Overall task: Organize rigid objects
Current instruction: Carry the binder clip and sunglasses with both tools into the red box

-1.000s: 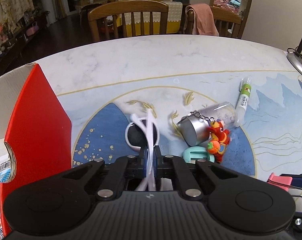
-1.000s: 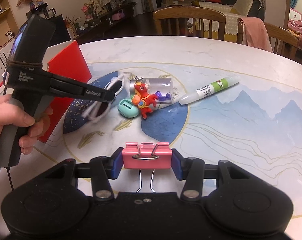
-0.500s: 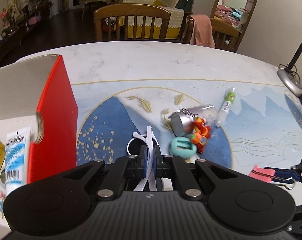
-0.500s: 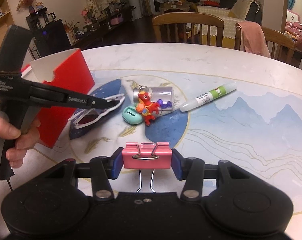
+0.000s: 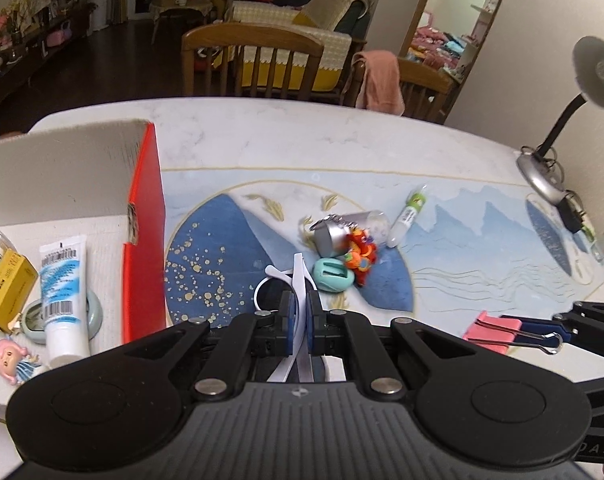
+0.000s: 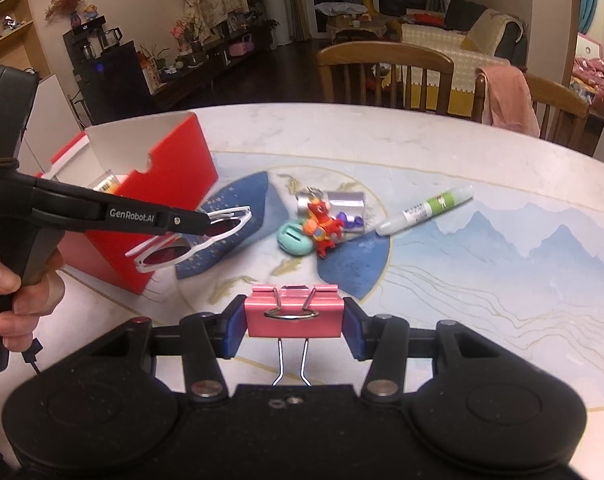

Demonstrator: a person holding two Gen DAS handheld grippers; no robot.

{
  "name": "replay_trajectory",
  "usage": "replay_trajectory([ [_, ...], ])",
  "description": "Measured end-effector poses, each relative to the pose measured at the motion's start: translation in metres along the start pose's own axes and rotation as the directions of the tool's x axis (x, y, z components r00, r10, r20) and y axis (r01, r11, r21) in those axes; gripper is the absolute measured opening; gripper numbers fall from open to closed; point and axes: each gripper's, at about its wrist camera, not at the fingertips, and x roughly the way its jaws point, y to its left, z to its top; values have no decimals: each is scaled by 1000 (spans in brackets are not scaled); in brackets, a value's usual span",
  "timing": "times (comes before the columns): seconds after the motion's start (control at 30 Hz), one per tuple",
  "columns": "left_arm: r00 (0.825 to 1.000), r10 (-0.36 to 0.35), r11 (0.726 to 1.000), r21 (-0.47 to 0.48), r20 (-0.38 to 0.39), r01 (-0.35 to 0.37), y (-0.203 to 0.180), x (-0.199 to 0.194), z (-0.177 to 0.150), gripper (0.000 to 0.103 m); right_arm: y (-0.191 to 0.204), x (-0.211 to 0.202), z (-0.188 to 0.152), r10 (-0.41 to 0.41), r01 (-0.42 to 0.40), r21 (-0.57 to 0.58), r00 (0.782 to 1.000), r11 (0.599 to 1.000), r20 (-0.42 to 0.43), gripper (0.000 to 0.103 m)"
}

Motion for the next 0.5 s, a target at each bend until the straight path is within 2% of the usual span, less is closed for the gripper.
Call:
replay_trajectory([
  [0.23,998,-4,1000,-4,57,4,17,-39,6,5,32,-16,16,9,-6,-56,999,998,43,48],
  [0.5,993,15,1000,-24,114,-12,62,-81,14,5,82,-17,41,38,-28,-125,996,992,80,48],
])
